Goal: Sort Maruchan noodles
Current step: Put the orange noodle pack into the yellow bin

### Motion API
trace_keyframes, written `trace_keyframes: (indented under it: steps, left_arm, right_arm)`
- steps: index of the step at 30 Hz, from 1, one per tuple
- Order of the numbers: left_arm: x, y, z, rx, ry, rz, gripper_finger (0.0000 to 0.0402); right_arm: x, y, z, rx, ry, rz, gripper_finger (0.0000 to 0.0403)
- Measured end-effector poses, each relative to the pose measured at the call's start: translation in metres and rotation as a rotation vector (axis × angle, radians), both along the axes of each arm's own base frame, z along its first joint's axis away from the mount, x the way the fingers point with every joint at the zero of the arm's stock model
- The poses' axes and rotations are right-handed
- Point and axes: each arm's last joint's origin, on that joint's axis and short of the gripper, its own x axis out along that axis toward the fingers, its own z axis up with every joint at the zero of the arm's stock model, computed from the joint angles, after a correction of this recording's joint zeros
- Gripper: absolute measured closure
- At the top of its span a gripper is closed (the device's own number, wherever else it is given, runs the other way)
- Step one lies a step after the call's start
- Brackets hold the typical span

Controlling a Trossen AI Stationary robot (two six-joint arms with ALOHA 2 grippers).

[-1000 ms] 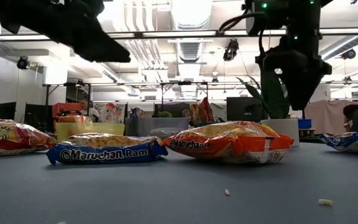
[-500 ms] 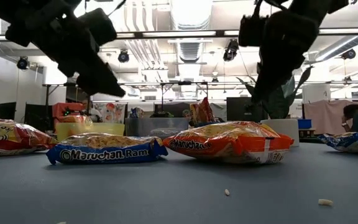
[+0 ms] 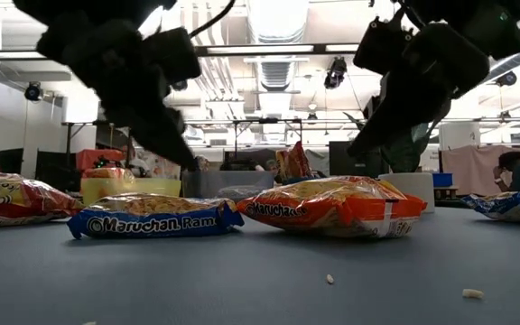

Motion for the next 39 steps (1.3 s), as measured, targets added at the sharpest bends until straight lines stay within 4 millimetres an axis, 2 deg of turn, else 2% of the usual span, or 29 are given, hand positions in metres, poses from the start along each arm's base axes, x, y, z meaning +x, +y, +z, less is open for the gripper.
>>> trace_keyframes:
  steps: [6,11,14,18,24,33,39]
  left_arm:
    - [0.034,-0.008,-0.001,0.103,-0.035,-0.088,0.02]
    - [0.059,-0.014,-0.003,0.152,-0.052,-0.174,0.02]
    - [0.067,-0.018,-0.004,0.148,-0.059,-0.232,0.02]
    - [0.072,-0.019,-0.009,0.13,-0.079,-0.286,0.021]
    - [0.077,-0.018,-0.017,0.073,-0.098,-0.352,0.025]
    - [0.083,-0.008,-0.034,-0.016,-0.083,-0.407,0.0309]
    - [0.086,-0.003,-0.041,-0.045,-0.081,-0.42,0.0325]
  right_arm:
    - [0.0,0.001,0.001,0.183,0.0,-0.083,0.0275]
    - [-0.001,0.005,0.0,0.418,0.09,-0.187,0.0223]
    - [-0.006,0.004,-0.005,0.498,0.173,-0.287,0.0191]
    - [-0.009,0.004,-0.012,0.535,0.202,-0.333,0.0155]
    - [0.0,0.006,-0.022,0.542,0.157,-0.348,0.012]
    - [0.011,0.005,-0.037,0.534,0.137,-0.351,0.0103]
    - [0.016,0.003,-0.044,0.529,0.126,-0.337,0.0104]
